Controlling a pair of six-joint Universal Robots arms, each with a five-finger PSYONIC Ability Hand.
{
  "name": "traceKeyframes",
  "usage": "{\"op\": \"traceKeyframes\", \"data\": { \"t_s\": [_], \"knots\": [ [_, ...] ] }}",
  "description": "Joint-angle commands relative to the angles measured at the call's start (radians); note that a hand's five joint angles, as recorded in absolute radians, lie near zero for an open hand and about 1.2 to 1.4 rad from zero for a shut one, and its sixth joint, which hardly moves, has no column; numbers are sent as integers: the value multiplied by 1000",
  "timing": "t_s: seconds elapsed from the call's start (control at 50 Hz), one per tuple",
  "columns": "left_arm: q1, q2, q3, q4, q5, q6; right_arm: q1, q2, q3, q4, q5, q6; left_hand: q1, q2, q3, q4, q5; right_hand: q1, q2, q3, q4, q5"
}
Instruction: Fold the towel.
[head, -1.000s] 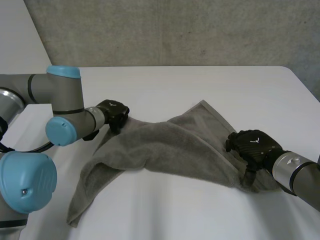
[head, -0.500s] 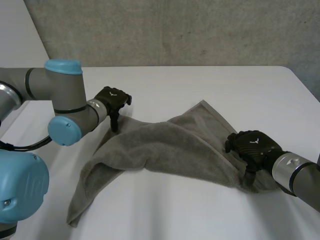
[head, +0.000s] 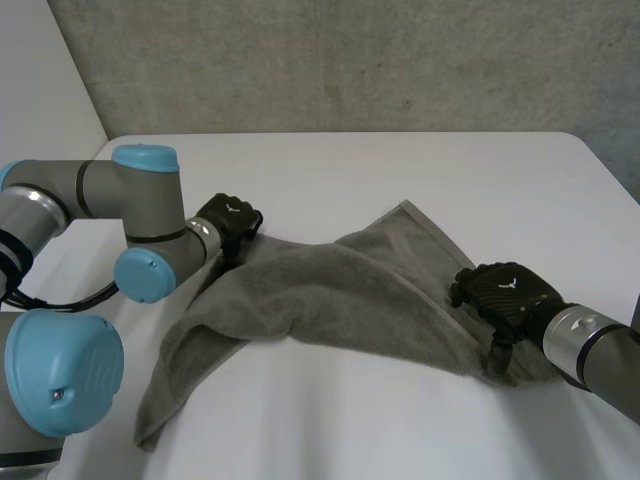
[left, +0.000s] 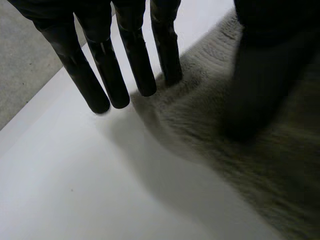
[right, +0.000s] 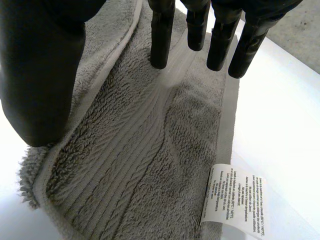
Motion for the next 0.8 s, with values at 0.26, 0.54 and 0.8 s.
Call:
{"op": "traceKeyframes", "data": {
  "t_s": [0.26, 0.54, 0.8],
  "knots": [
    [1, 93, -35, -75, -20, -13, 0, 4, 5, 2, 0, 0, 409, 410, 414, 403, 292, -56, -69, -59, -75, -59],
    [1, 392, -299, -18, -56, -173, -41, -76, -17, 26, -6, 2, 409, 410, 414, 403, 292, -56, -69, -59, -75, -59],
    [1, 787, -811, 316, -54, -232, -176, -87, -82, 268, -110, -98, 409, 410, 414, 403, 292, -56, -69, -59, -75, -59]
  ]
}}
